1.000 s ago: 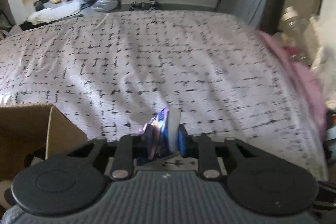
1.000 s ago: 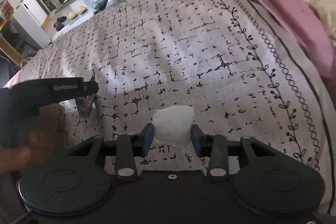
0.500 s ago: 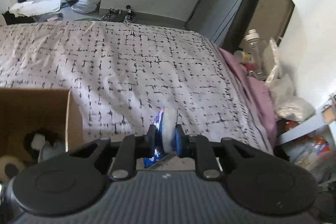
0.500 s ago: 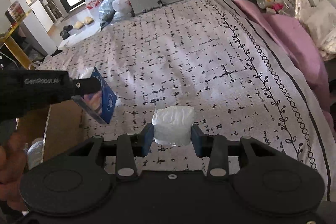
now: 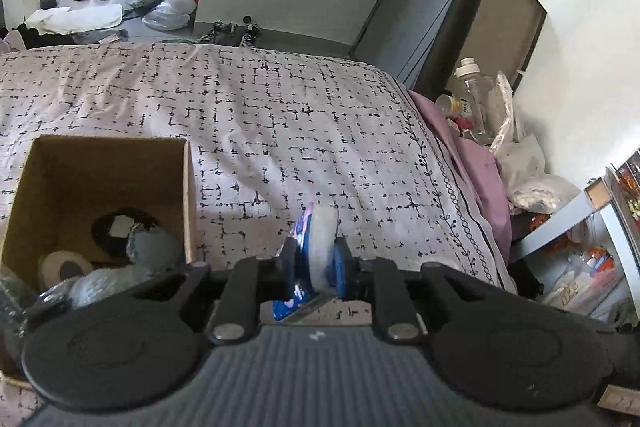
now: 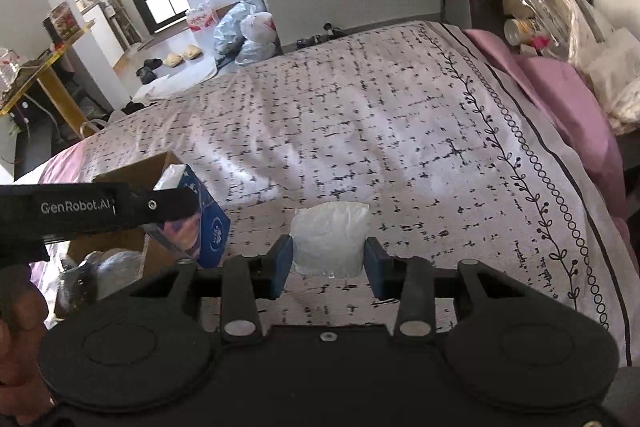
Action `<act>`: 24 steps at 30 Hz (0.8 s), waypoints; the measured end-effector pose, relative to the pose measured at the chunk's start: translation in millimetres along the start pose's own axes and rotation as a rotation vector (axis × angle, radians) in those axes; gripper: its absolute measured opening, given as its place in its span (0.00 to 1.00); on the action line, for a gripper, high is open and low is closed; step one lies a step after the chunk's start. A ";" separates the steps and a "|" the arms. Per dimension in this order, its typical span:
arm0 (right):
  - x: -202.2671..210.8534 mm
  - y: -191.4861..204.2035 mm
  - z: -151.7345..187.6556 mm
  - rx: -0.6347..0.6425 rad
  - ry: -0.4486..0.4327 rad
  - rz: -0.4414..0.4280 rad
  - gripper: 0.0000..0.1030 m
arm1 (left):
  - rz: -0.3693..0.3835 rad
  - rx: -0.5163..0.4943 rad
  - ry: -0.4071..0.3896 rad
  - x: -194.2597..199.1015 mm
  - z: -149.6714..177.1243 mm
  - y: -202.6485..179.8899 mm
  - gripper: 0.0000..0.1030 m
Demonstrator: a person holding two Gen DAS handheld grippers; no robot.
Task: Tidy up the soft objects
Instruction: 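Carry the boxed toy with the left gripper while the right gripper carries the white plush over the box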
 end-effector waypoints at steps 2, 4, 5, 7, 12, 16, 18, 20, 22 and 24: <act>4.1 6.7 -0.2 0.009 -0.007 0.002 0.38 | 0.007 -0.003 -0.001 6.0 2.1 0.9 0.17; 8.0 13.2 0.4 0.029 -0.014 0.017 0.38 | 0.011 -0.003 -0.002 12.0 3.9 3.3 0.17; 10.0 17.0 0.3 0.039 -0.018 0.025 0.38 | 0.012 -0.001 -0.003 14.9 4.8 4.9 0.17; 12.8 23.7 0.2 0.051 -0.022 0.026 0.38 | 0.010 0.001 -0.011 20.4 6.1 8.2 0.17; 17.5 41.6 -0.3 0.080 -0.040 0.034 0.38 | 0.001 0.011 -0.042 35.7 4.2 20.3 0.17; 18.7 55.4 -1.6 0.097 -0.051 0.036 0.38 | -0.014 0.021 -0.053 47.1 1.9 31.0 0.17; 18.5 64.6 -2.8 0.117 -0.058 0.036 0.38 | -0.023 0.029 -0.065 53.7 -0.8 38.1 0.17; 17.6 73.8 -4.4 0.132 -0.064 0.033 0.38 | -0.033 0.029 -0.081 59.8 -3.7 44.8 0.17; 16.7 82.3 -6.6 0.143 -0.070 0.027 0.38 | -0.040 0.033 -0.091 64.9 -6.0 51.4 0.17; 16.2 89.2 -8.3 0.151 -0.078 0.029 0.38 | -0.045 0.061 -0.085 68.2 -7.3 61.1 0.17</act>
Point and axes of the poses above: each gripper's, at about its wrist camera, not at the fingertips, and x roughly against the way its jaws point, y to its left, z to its underside, the point moved 4 cm from there along -x, roughly the way its jaws point, and after that the axes turned 1 degree about x, right-handed, at the moved point
